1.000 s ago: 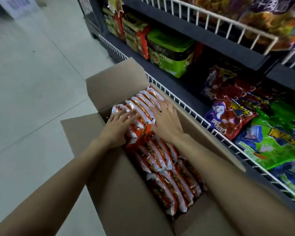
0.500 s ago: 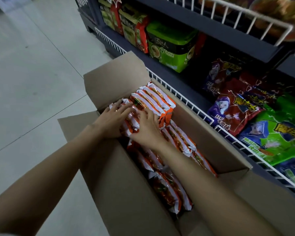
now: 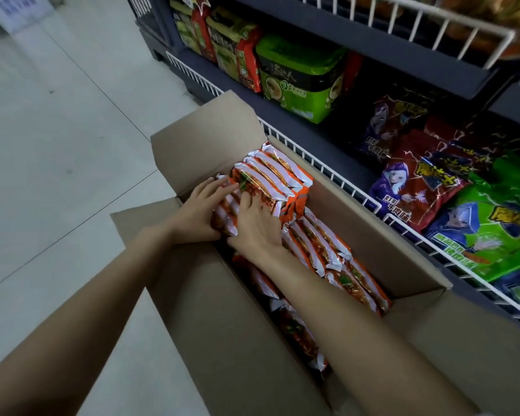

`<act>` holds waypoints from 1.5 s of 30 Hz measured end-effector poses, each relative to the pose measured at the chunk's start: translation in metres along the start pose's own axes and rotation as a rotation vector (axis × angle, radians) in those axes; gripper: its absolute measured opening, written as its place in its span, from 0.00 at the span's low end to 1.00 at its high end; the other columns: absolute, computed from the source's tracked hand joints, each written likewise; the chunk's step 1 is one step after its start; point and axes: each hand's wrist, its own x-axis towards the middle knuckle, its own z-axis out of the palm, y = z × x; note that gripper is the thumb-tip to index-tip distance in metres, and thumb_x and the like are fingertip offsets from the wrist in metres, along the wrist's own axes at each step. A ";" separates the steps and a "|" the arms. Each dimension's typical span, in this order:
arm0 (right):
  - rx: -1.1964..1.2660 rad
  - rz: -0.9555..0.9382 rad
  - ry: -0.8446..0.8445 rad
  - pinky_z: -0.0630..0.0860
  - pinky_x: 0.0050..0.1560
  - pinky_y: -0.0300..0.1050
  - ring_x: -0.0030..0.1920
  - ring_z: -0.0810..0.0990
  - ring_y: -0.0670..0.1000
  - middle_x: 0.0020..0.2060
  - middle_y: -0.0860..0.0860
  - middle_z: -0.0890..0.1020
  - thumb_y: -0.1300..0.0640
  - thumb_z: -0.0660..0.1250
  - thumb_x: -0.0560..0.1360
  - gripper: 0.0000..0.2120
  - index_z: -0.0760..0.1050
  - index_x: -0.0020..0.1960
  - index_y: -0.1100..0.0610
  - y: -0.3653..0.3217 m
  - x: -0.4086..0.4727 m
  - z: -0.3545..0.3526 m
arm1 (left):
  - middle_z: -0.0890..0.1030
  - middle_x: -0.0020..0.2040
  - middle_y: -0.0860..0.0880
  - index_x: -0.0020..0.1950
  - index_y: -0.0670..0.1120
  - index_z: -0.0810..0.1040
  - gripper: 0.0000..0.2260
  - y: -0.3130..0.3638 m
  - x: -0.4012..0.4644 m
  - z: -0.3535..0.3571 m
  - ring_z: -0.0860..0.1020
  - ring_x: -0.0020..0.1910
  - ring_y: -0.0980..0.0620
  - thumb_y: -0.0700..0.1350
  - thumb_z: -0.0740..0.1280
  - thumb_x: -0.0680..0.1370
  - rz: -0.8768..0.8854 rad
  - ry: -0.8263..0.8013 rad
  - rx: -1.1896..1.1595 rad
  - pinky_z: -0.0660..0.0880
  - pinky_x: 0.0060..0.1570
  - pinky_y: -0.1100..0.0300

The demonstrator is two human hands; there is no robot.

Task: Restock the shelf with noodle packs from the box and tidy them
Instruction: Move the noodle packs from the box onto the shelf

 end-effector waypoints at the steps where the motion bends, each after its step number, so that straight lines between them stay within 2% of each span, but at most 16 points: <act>1: 0.034 -0.001 -0.004 0.73 0.55 0.47 0.63 0.72 0.57 0.66 0.57 0.68 0.47 0.75 0.68 0.40 0.57 0.70 0.59 0.006 -0.003 -0.005 | 0.58 0.75 0.41 0.74 0.50 0.56 0.45 0.004 -0.001 -0.001 0.52 0.75 0.43 0.52 0.67 0.58 -0.017 0.003 -0.007 0.46 0.73 0.55; 6: 0.164 -0.046 -0.067 0.69 0.49 0.45 0.64 0.71 0.54 0.69 0.53 0.67 0.46 0.73 0.67 0.42 0.56 0.74 0.56 0.053 -0.035 -0.045 | 0.43 0.77 0.44 0.77 0.56 0.46 0.53 0.021 -0.004 0.001 0.42 0.75 0.38 0.45 0.78 0.63 -0.105 -0.028 -0.017 0.47 0.72 0.41; 8: 0.169 -0.052 -0.106 0.67 0.53 0.43 0.66 0.68 0.53 0.70 0.52 0.65 0.47 0.73 0.67 0.43 0.56 0.74 0.56 0.074 -0.048 -0.058 | 0.46 0.77 0.42 0.77 0.53 0.39 0.57 0.032 0.000 0.009 0.48 0.75 0.40 0.44 0.79 0.64 -0.208 -0.114 -0.186 0.51 0.73 0.43; 10: 0.152 -0.043 -0.144 0.65 0.52 0.41 0.67 0.68 0.52 0.69 0.51 0.66 0.48 0.74 0.67 0.42 0.57 0.74 0.56 0.089 -0.056 -0.062 | 0.57 0.75 0.42 0.76 0.49 0.35 0.58 0.040 0.005 0.022 0.59 0.73 0.43 0.41 0.78 0.65 -0.265 -0.232 -0.332 0.57 0.72 0.50; 13: 0.133 -0.020 -0.220 0.65 0.50 0.40 0.65 0.69 0.53 0.69 0.52 0.66 0.49 0.74 0.67 0.42 0.56 0.73 0.56 0.100 -0.060 -0.055 | 0.69 0.70 0.42 0.77 0.51 0.43 0.54 0.050 0.010 0.041 0.69 0.68 0.44 0.38 0.78 0.64 -0.320 -0.261 -0.404 0.64 0.68 0.52; 16: 0.142 -0.023 -0.222 0.69 0.50 0.43 0.62 0.70 0.53 0.67 0.53 0.69 0.48 0.73 0.67 0.41 0.57 0.72 0.56 0.101 -0.065 -0.060 | 0.69 0.68 0.44 0.74 0.53 0.52 0.48 0.057 0.008 0.041 0.70 0.66 0.44 0.38 0.78 0.64 -0.333 -0.224 -0.487 0.68 0.66 0.48; 19: 0.217 -0.021 -0.167 0.71 0.48 0.46 0.58 0.73 0.52 0.63 0.50 0.72 0.49 0.74 0.65 0.41 0.57 0.72 0.51 0.100 -0.078 -0.089 | 0.69 0.67 0.48 0.73 0.56 0.55 0.45 0.072 -0.003 0.026 0.70 0.66 0.46 0.40 0.78 0.65 -0.297 -0.170 -0.653 0.72 0.63 0.51; 23: 0.611 0.078 -0.055 0.74 0.55 0.46 0.58 0.75 0.48 0.60 0.45 0.74 0.51 0.77 0.66 0.40 0.58 0.70 0.44 0.108 -0.118 -0.149 | 0.71 0.67 0.51 0.72 0.59 0.58 0.43 0.128 -0.019 -0.009 0.70 0.66 0.57 0.47 0.78 0.63 -0.225 0.149 -0.997 0.71 0.59 0.68; 26: 1.011 0.208 0.092 0.73 0.57 0.34 0.57 0.76 0.38 0.59 0.43 0.74 0.57 0.77 0.67 0.36 0.63 0.69 0.46 0.116 -0.160 -0.189 | 0.67 0.71 0.52 0.71 0.56 0.61 0.37 0.187 -0.021 -0.017 0.69 0.68 0.56 0.53 0.76 0.67 -0.326 0.391 -1.282 0.65 0.69 0.54; 28: 1.211 0.272 0.198 0.76 0.57 0.44 0.56 0.79 0.45 0.59 0.47 0.77 0.57 0.79 0.63 0.36 0.67 0.66 0.45 0.125 -0.188 -0.207 | 0.72 0.69 0.49 0.72 0.55 0.64 0.36 0.230 -0.019 -0.018 0.73 0.65 0.51 0.60 0.73 0.67 -0.357 0.276 -1.596 0.68 0.67 0.46; 30: 1.373 0.340 0.306 0.80 0.47 0.50 0.51 0.83 0.51 0.56 0.50 0.81 0.58 0.78 0.61 0.35 0.68 0.64 0.45 0.133 -0.215 -0.223 | 0.74 0.67 0.45 0.73 0.50 0.65 0.32 0.280 -0.016 -0.019 0.74 0.65 0.46 0.58 0.70 0.72 -0.231 0.058 -1.774 0.70 0.64 0.45; 33: 1.419 0.390 0.499 0.80 0.45 0.47 0.52 0.83 0.53 0.59 0.53 0.79 0.58 0.77 0.63 0.35 0.66 0.67 0.49 0.152 -0.248 -0.251 | 0.80 0.60 0.48 0.70 0.49 0.67 0.29 0.352 -0.005 -0.032 0.80 0.56 0.49 0.49 0.71 0.70 -0.173 -0.014 -1.686 0.79 0.51 0.52; 35: 1.369 0.420 0.608 0.79 0.54 0.50 0.55 0.82 0.53 0.61 0.54 0.78 0.54 0.76 0.64 0.36 0.66 0.68 0.51 0.167 -0.265 -0.272 | 0.81 0.58 0.50 0.69 0.51 0.68 0.30 0.389 0.009 -0.039 0.81 0.54 0.51 0.48 0.73 0.68 -0.126 0.002 -1.575 0.78 0.54 0.53; 38: 1.225 0.473 0.726 0.74 0.62 0.54 0.58 0.80 0.50 0.61 0.50 0.78 0.47 0.74 0.65 0.33 0.67 0.67 0.51 0.190 -0.289 -0.305 | 0.80 0.58 0.53 0.69 0.53 0.69 0.30 0.439 0.029 -0.053 0.80 0.56 0.54 0.56 0.71 0.68 -0.051 -0.018 -1.401 0.74 0.60 0.53; 41: 1.057 0.546 0.783 0.71 0.61 0.46 0.60 0.76 0.45 0.61 0.44 0.77 0.40 0.72 0.67 0.31 0.68 0.67 0.47 0.212 -0.314 -0.337 | 0.77 0.63 0.53 0.72 0.52 0.65 0.31 0.486 0.045 -0.060 0.76 0.59 0.56 0.59 0.68 0.72 -0.015 -0.008 -1.301 0.70 0.60 0.57; 45: 0.925 0.625 0.853 0.68 0.54 0.41 0.61 0.74 0.47 0.60 0.47 0.76 0.41 0.65 0.74 0.26 0.68 0.68 0.51 0.252 -0.339 -0.370 | 0.77 0.61 0.49 0.68 0.50 0.67 0.21 0.543 0.068 -0.055 0.78 0.56 0.53 0.49 0.66 0.77 0.111 -0.132 -1.309 0.73 0.59 0.54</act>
